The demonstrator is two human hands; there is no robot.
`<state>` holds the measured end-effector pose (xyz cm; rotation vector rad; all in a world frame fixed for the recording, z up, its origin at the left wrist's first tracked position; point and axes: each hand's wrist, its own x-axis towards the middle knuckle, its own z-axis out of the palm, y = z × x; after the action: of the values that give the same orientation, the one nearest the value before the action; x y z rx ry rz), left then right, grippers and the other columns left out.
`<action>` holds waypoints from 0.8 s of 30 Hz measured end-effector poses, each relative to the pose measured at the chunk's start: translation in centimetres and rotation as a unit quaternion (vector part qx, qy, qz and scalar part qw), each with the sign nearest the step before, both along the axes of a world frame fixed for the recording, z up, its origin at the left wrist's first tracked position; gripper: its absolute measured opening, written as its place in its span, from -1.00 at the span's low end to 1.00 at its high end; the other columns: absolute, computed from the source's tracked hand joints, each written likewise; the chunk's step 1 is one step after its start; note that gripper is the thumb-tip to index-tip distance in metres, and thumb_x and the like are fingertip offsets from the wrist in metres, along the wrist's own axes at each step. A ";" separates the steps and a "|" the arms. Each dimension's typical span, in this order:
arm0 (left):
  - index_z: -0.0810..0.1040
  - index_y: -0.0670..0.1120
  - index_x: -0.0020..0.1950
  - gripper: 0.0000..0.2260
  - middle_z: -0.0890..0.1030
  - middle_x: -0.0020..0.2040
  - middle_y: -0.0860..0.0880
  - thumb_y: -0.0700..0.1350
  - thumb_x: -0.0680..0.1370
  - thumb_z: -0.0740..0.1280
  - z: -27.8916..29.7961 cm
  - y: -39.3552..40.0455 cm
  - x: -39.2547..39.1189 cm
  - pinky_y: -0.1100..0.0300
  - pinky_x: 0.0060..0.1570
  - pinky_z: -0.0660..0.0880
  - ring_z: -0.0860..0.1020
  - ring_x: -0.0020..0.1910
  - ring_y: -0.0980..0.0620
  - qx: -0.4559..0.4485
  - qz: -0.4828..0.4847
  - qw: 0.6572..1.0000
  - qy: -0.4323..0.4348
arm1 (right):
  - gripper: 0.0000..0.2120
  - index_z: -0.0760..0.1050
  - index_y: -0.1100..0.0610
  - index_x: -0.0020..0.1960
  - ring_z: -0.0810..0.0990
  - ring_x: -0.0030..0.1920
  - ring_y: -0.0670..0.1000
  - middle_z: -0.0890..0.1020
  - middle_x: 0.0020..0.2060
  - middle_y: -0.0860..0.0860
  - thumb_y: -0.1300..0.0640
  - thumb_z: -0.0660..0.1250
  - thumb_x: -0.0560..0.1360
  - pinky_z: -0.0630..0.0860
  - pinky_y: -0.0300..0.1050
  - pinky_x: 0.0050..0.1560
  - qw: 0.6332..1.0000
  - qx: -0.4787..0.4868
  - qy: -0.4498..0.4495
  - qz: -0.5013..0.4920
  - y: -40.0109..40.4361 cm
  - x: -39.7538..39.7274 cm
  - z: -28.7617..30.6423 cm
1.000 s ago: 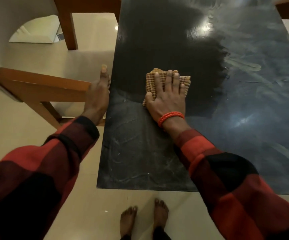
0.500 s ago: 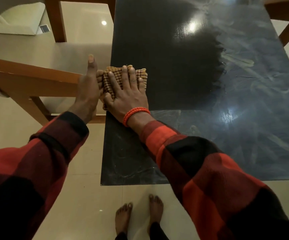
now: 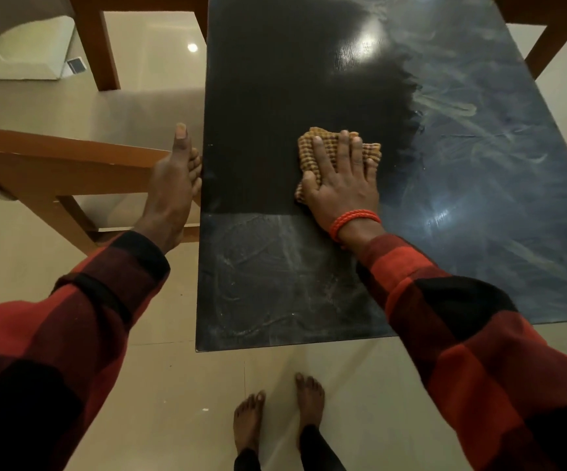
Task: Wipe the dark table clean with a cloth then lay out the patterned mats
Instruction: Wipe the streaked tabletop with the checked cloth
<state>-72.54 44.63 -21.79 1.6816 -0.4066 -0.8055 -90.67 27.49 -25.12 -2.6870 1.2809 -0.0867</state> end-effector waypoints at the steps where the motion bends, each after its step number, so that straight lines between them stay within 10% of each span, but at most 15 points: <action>1: 0.32 -0.10 0.54 -0.33 0.41 0.51 -0.05 0.34 0.63 0.00 0.0 0.0 0.0 0.27 0.23 0.39 0.39 0.47 0.00 0.001 0.000 1.000 -0.001 | -0.38 -0.04 -0.15 0.62 -0.15 0.61 0.14 -0.08 0.63 0.09 -0.20 -0.01 0.60 -0.15 0.25 0.55 1.000 0.001 0.003 -0.011 -0.7 -1.2 0.0; 15: 0.33 -0.12 0.53 -0.35 0.44 0.49 -0.06 0.32 0.64 0.03 0.2 0.6 -0.3 0.33 0.12 0.43 0.46 0.38 0.07 -0.016 -0.002 1.000 0.014 | -0.38 -0.15 -0.11 0.63 -0.24 0.60 0.15 -0.17 0.62 0.09 -0.20 -0.06 0.63 -0.21 0.26 0.55 0.995 0.008 0.039 -0.094 -0.2 -5.8 0.4; 24: 0.34 -0.13 0.53 -0.28 0.44 0.48 -0.10 0.38 0.60 0.05 -0.3 2.5 0.2 0.19 0.30 0.42 0.46 0.41 0.01 -0.012 -0.015 0.999 0.036 | -0.37 -0.07 -0.14 0.62 -0.21 0.60 0.15 -0.14 0.62 0.09 -0.21 0.01 0.61 -0.17 0.25 0.55 0.999 0.018 -0.003 0.035 7.9 4.7 0.7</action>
<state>-72.38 47.14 -22.09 1.6220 -0.3909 -0.8786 -85.94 35.39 -24.41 -2.6956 1.1738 -0.0610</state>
